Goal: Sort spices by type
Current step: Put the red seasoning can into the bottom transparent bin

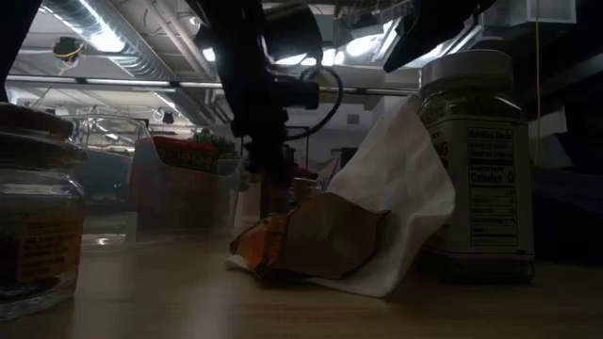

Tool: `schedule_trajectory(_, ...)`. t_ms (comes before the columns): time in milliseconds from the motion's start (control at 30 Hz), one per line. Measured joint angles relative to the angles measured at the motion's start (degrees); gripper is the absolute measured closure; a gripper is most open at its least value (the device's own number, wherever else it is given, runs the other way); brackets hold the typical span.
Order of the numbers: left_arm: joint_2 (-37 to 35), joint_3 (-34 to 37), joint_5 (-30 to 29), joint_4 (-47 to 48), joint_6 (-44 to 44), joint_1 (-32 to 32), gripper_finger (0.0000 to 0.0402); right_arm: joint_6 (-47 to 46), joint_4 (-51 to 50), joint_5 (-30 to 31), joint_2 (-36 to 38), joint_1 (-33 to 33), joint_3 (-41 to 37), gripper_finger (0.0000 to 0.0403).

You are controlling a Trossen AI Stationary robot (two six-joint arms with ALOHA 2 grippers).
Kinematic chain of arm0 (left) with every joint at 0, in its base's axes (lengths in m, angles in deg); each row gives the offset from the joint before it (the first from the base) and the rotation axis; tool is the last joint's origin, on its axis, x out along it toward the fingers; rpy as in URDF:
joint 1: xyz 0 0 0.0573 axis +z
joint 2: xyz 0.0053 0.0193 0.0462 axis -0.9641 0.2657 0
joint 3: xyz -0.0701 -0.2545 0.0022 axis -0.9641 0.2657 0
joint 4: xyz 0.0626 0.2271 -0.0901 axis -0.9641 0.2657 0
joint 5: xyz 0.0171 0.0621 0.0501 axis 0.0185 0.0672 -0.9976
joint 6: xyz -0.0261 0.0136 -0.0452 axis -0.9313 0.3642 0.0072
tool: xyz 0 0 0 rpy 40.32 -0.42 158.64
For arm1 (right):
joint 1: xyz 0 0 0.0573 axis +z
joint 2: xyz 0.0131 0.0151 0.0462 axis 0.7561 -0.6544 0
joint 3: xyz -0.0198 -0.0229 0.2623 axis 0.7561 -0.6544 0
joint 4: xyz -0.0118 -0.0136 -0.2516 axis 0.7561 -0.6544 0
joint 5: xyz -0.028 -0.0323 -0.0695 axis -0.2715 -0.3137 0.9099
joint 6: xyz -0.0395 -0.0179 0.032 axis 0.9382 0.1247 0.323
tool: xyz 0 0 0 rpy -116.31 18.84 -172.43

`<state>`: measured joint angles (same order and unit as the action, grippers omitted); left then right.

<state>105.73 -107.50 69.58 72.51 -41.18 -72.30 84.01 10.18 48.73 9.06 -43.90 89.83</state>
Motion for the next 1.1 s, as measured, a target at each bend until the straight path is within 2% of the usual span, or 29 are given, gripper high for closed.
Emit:
schedule_trajectory(233, -2.92, -4.68, -0.1, 5.54, 0.56, -1.22, 0.04, 0.0, 0.07, 0.0, 0.0, 0.01, 0.0, 0.0272)
schedule_trajectory(433, -3.58, -5.3, -0.16, 5.8, 11.7, -1.23, 0.0391, 0.0, -0.02, 0.0, 0.0, 0.01, 0.0, 0.0272)
schedule_trajectory(533, -3.36, -5.35, -0.33, 6.21, 14.32, -0.72, 0.0357, 0.0, 0.02, 0.0, 0.0, 0.01, 0.0, 0.0272)
schedule_trajectory(733, -3.21, -5.35, -2.22, 5.65, 18.73, -0.05, 0.025, 0.0, -0.07, 0.0, 0.0, 0.01, 0.0, 0.0272)
schedule_trajectory(867, -3.21, -5.35, -3.97, 5.61, 23.94, 0.14, 0.0193, 0.0, -0.06, 0.0, 0.0, 0.0, 0.0, 0.0272)
schedule_trajectory(967, -2.91, -5.35, -3.95, 5.67, 25.93, 1.04, 0.0166, 0.0, -0.06, 0.0, 0.0, 0.0, 0.0, 0.0272)
schedule_trajectory(1100, -2.73, -5.13, -3.96, 4.87, 27.45, 3.01, 0.0152, 0.0, -0.07, 0.0, 0.0, 0.01, 0.0, 0.0272)
